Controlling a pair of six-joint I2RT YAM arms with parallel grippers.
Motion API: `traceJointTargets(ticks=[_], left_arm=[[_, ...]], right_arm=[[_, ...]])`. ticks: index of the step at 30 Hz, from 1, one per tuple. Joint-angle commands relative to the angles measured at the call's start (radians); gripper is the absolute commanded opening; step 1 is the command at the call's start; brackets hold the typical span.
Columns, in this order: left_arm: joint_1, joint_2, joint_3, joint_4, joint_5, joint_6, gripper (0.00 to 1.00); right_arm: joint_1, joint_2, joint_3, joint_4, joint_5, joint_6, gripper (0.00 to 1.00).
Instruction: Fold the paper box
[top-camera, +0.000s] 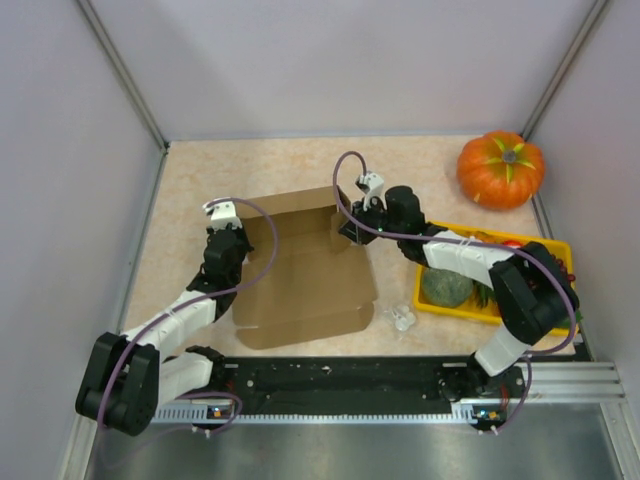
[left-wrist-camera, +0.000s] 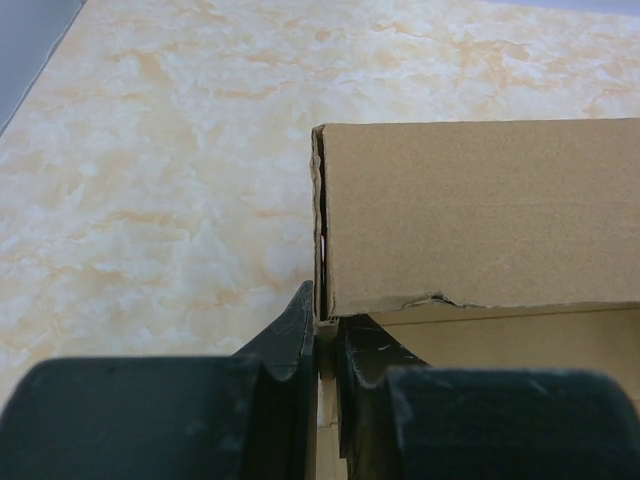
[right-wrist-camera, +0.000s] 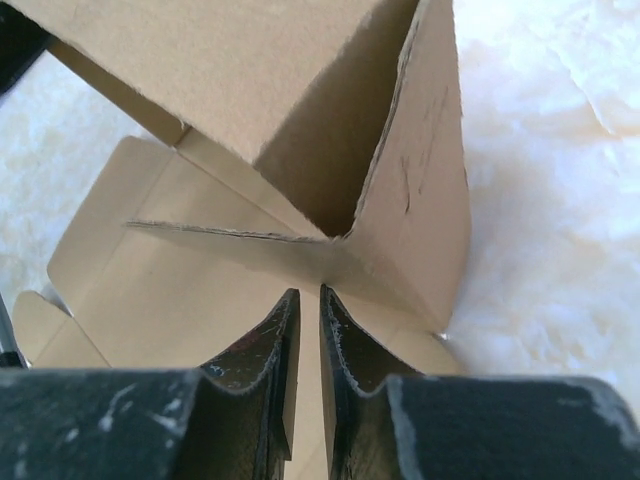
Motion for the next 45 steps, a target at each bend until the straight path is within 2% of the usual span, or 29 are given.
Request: traceJointTargets(ticks=[1, 6, 11, 13, 17, 21, 25, 32, 37, 40, 41, 42, 43, 45], left_arm=[[-0.005, -0.007, 0.02, 0.04, 0.005, 0.009, 0.0], [-0.005, -0.009, 0.019, 0.04, -0.001, 0.013, 0.0], [-0.005, -0.005, 0.022, 0.04, 0.002, 0.015, 0.0], [-0.005, -0.004, 0.022, 0.04, 0.003, 0.012, 0.0], [-0.005, 0.001, 0.026, 0.043, 0.005, 0.009, 0.0], [-0.005, 0.005, 0.033, 0.04, -0.001, 0.012, 0.0], [-0.005, 0.004, 0.04, 0.036, 0.0, 0.022, 0.0], [-0.005, 0.007, 0.042, 0.035, 0.006, 0.028, 0.0], [-0.005, 0.005, 0.046, 0.03, 0.016, 0.022, 0.0], [-0.005, 0.002, 0.043, 0.027, 0.017, 0.016, 0.0], [-0.005, 0.001, 0.042, 0.026, 0.016, 0.015, 0.0], [-0.005, -0.001, 0.042, 0.024, 0.013, 0.013, 0.0], [-0.005, -0.002, 0.04, 0.023, 0.014, 0.013, 0.0], [-0.005, -0.012, 0.04, 0.018, 0.017, 0.013, 0.0]], right_arm=[[-0.001, -0.116, 0.02, -0.173, 0.068, -0.088, 0.13], [-0.021, -0.16, 0.02, -0.262, 0.108, -0.131, 0.11], [-0.056, -0.173, 0.005, -0.264, 0.144, -0.171, 0.12], [-0.075, -0.148, 0.015, -0.252, 0.092, -0.225, 0.16], [-0.078, -0.081, 0.02, -0.191, -0.005, -0.376, 0.38], [-0.077, -0.012, 0.069, -0.186, -0.077, -0.52, 0.42], [-0.081, 0.044, 0.127, -0.166, -0.106, -0.591, 0.46], [-0.078, 0.079, 0.143, -0.039, -0.173, -0.541, 0.48], [-0.06, 0.081, 0.083, 0.183, -0.119, -0.43, 0.44], [-0.028, 0.107, 0.075, 0.248, -0.067, -0.38, 0.41], [-0.009, 0.113, 0.075, 0.271, -0.014, -0.387, 0.54], [0.005, 0.12, 0.071, 0.296, 0.058, -0.396, 0.61], [0.021, 0.136, 0.063, 0.32, 0.1, -0.404, 0.63], [0.028, 0.157, 0.057, 0.401, 0.174, -0.392, 0.6]])
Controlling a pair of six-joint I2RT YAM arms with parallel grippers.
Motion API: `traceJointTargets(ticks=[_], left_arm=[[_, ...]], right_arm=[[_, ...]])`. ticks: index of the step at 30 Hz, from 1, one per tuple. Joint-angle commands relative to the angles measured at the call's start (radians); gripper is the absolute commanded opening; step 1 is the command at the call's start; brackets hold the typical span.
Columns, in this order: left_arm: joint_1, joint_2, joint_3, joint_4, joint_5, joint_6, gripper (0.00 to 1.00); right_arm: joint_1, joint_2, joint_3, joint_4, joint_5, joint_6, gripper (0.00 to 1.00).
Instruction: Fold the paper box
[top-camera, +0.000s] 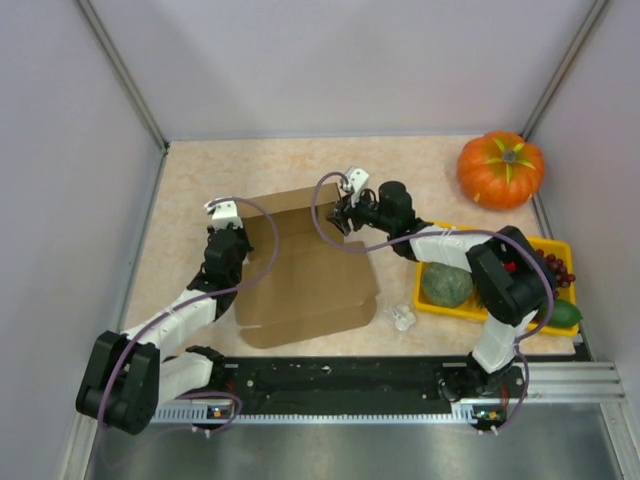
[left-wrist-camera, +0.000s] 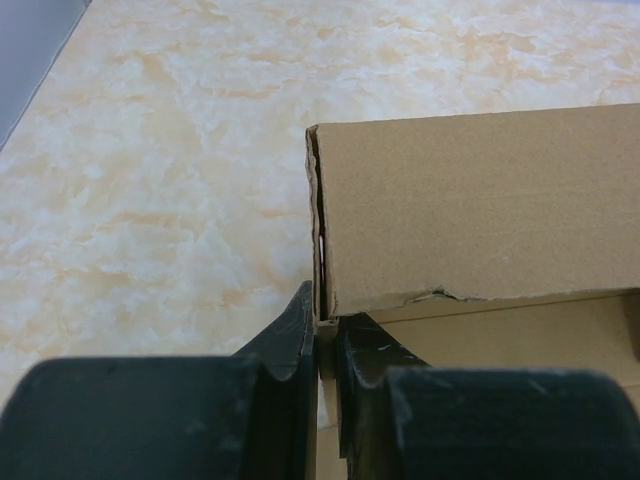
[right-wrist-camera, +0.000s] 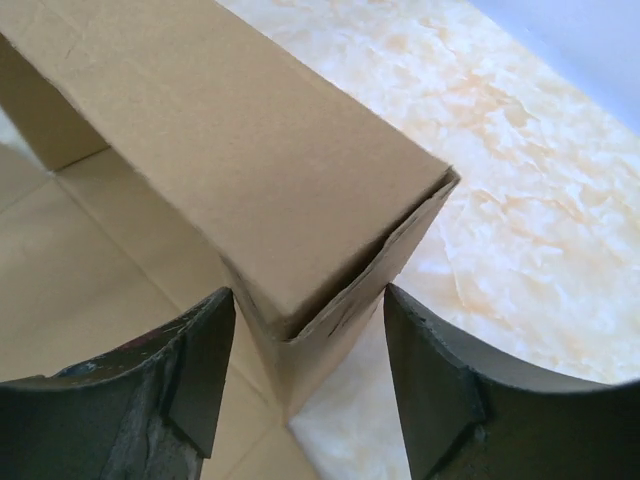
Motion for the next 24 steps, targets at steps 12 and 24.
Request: traceJointTargets(ticks=[12, 24], left_arm=[[-0.003, -0.035, 0.031, 0.007, 0.02, -0.013, 0.0], [-0.003, -0.052, 0.019, 0.006, 0.015, -0.079, 0.0]], right_arm=[[0.13, 0.172, 0.033, 0.358, 0.548, -0.07, 0.34], [0.237, 0.284, 0.122, 0.453, 1.111, -0.153, 0.0]])
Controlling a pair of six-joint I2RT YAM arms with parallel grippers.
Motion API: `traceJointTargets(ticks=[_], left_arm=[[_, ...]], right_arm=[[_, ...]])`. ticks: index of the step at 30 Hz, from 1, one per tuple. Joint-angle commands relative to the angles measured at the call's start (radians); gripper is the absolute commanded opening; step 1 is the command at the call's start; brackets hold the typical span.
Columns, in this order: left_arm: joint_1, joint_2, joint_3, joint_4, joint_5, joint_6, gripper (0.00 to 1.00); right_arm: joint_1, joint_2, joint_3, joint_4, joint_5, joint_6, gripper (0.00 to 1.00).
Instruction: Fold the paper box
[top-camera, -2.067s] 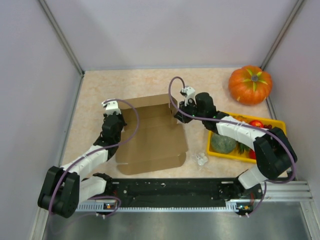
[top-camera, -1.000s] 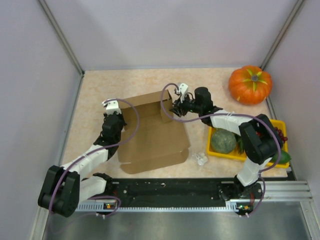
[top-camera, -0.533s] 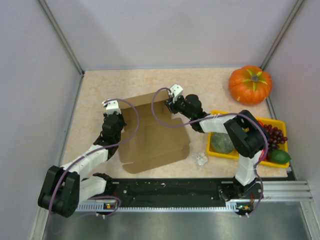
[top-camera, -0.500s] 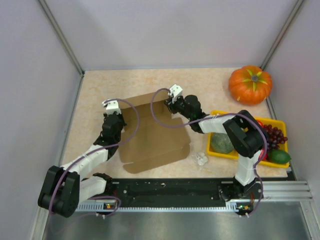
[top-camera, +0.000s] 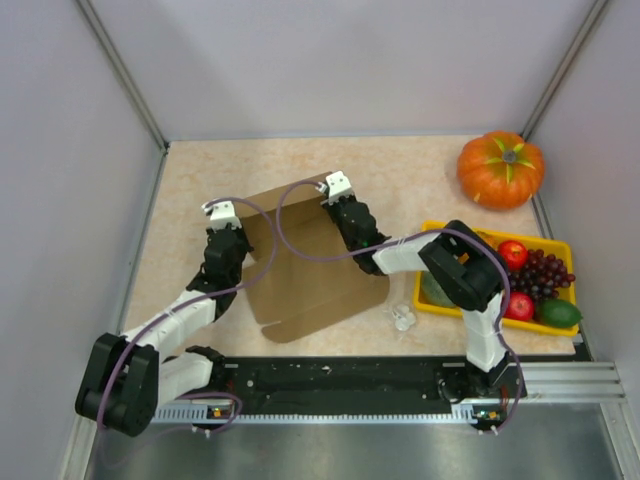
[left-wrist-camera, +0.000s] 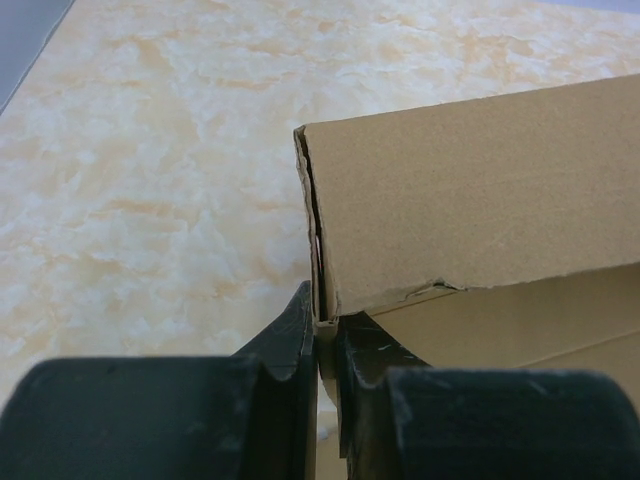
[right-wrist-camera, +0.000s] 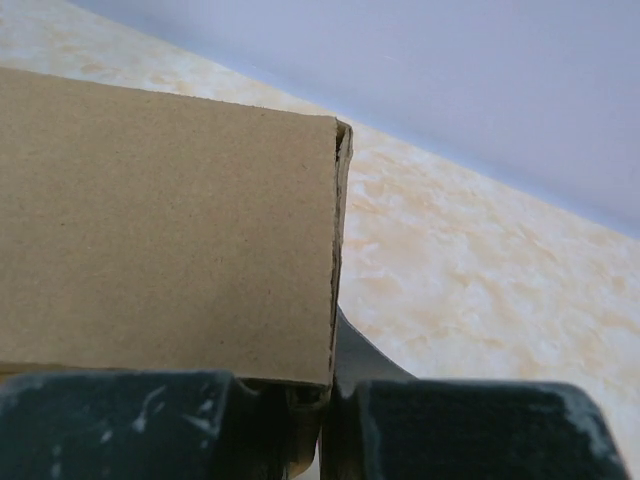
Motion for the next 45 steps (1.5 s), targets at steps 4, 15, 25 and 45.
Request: traceJointTargets(ticks=[4, 15, 25, 45], left_arm=[[0.0, -0.036, 0.019, 0.036, 0.006, -0.073, 0.0], [0.001, -0.024, 0.034, 0.022, -0.048, -0.074, 0.0], [0.001, -0.04, 0.048, -0.029, -0.038, -0.048, 0.01], [0.011, -0.338, 0.158, -0.699, 0.282, -0.378, 0.65]], right_arm=[[0.067, 0.054, 0.046, 0.074, 0.277, -0.089, 0.0], [0.027, -0.154, -0.183, -0.015, 0.088, -0.007, 0.64], [-0.133, -0.354, -0.306, -0.146, -0.458, 0.172, 0.8], [-0.165, -0.369, -0.113, -0.6, -0.365, 0.519, 0.84]])
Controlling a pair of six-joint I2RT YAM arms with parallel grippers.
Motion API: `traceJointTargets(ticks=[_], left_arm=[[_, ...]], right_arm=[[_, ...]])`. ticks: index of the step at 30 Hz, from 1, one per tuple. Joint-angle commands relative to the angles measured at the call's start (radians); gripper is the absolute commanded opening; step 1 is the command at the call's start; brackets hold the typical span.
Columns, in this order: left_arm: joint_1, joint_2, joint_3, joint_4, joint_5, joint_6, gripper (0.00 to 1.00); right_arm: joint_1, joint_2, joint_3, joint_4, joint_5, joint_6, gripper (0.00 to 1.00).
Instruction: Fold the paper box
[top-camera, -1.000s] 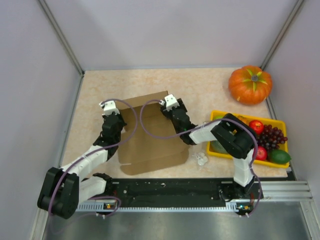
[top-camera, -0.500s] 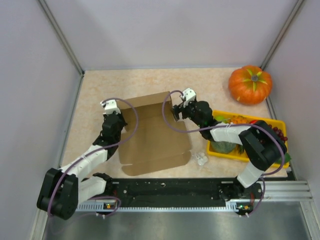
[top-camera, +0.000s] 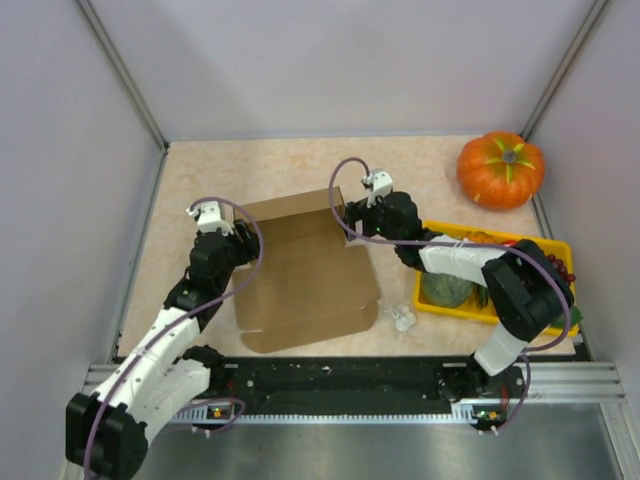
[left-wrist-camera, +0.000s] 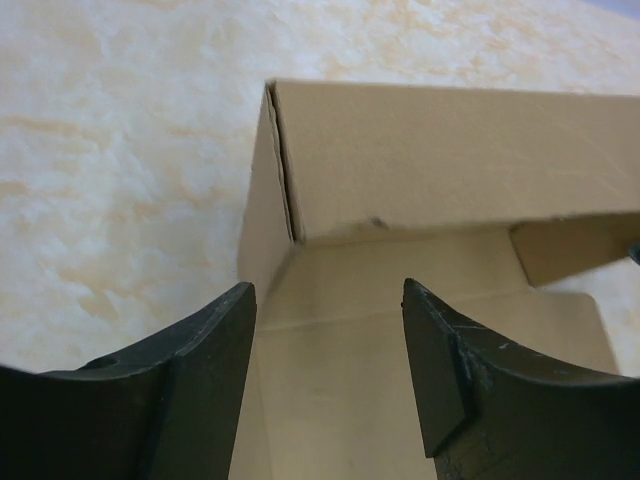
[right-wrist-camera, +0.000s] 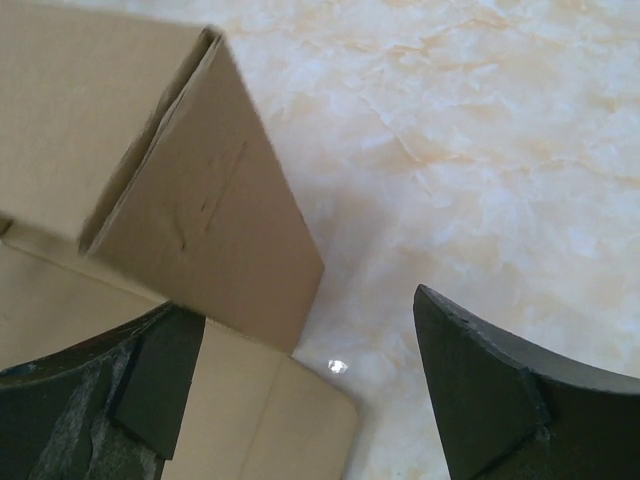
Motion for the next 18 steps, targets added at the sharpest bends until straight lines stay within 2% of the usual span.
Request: traceJointTargets(ticks=[1, 2, 3, 6, 10, 12, 14, 16, 18], left_arm=[[0.008, -0.126, 0.087, -0.336, 0.191, -0.188, 0.63], [0.008, -0.179, 0.092, -0.385, 0.234, -0.196, 0.62], [0.008, -0.206, 0.095, -0.397, 0.259, -0.21, 0.62], [0.008, -0.281, 0.118, -0.428, 0.417, -0.23, 0.61], [0.008, -0.309, 0.175, -0.436, 0.55, -0.234, 0.61], [0.007, -0.305, 0.212, -0.43, 0.61, -0.219, 0.61], [0.007, -0.313, 0.224, -0.41, 0.643, -0.204, 0.61], [0.005, -0.319, 0.227, -0.369, 0.698, -0.182, 0.61], [0.007, -0.321, 0.204, -0.338, 0.789, -0.174, 0.6]], right_arm=[[0.001, -0.043, 0.14, -0.278, 0.109, 0.203, 0.84], [0.001, -0.054, 0.16, -0.35, 0.111, 0.264, 0.84], [0.001, -0.06, 0.208, -0.536, 0.097, 0.283, 0.84], [0.01, -0.094, 0.273, -0.846, 0.111, 0.301, 0.84], [0.027, -0.263, 0.14, -0.932, -0.03, 0.311, 0.82], [0.091, -0.367, 0.058, -0.944, -0.029, 0.32, 0.82], [0.126, -0.402, 0.027, -0.987, -0.035, 0.382, 0.81], [0.152, -0.426, -0.036, -0.974, -0.121, 0.444, 0.77], [0.191, -0.427, -0.084, -0.957, -0.074, 0.505, 0.72]])
